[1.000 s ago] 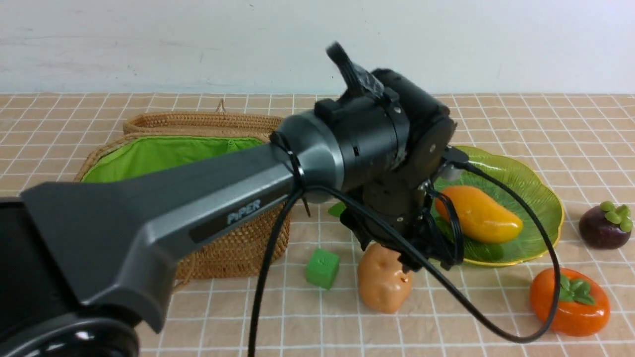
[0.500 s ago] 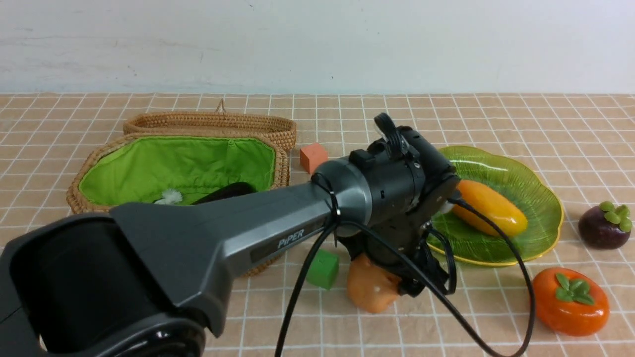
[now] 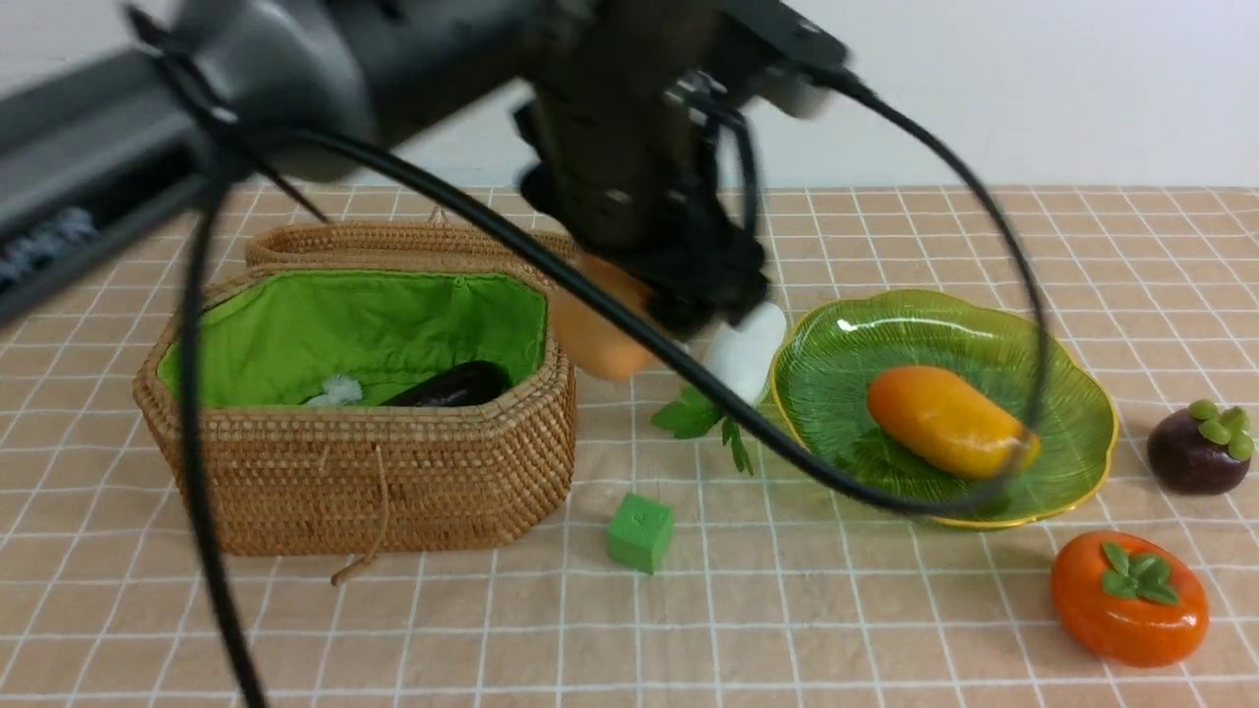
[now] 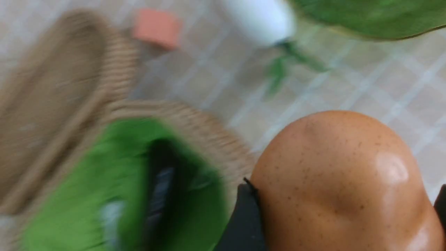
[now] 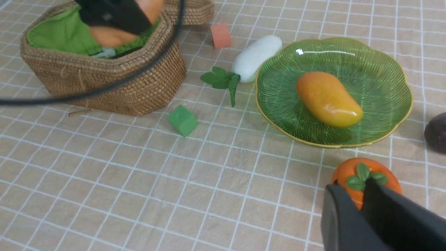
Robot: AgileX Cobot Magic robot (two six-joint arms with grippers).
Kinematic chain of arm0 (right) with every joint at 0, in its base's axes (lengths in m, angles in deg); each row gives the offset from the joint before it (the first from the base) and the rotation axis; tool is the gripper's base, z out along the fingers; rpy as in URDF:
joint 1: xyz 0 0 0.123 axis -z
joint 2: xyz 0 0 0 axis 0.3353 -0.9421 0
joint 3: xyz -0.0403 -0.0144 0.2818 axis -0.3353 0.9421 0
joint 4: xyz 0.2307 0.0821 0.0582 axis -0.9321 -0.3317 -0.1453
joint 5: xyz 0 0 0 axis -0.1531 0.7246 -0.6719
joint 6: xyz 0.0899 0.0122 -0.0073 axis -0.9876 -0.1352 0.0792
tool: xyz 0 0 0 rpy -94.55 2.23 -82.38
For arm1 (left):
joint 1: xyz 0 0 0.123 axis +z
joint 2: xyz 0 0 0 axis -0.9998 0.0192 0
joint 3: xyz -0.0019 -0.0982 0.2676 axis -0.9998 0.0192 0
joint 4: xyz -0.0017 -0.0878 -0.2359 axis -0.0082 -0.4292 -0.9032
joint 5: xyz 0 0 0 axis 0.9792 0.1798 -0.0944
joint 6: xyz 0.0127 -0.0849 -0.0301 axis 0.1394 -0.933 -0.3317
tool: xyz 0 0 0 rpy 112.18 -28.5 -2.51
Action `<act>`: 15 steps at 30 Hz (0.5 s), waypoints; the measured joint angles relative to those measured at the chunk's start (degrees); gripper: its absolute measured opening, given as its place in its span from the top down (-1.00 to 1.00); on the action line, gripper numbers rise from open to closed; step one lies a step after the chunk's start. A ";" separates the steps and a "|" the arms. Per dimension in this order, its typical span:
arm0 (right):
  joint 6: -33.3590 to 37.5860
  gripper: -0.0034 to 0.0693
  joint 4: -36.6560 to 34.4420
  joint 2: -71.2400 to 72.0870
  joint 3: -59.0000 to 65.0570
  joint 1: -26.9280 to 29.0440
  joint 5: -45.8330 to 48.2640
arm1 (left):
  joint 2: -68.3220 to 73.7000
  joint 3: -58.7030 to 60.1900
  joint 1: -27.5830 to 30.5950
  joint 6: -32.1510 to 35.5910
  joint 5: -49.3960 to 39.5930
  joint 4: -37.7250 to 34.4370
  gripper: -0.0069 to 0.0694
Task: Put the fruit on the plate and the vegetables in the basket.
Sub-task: Grab a potato with your left arm and place it in the basket on the left
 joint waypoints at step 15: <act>11.62 0.58 -9.90 0.00 0.00 0.00 -5.78 | 4.95 6.22 19.50 29.29 2.51 -2.24 -0.78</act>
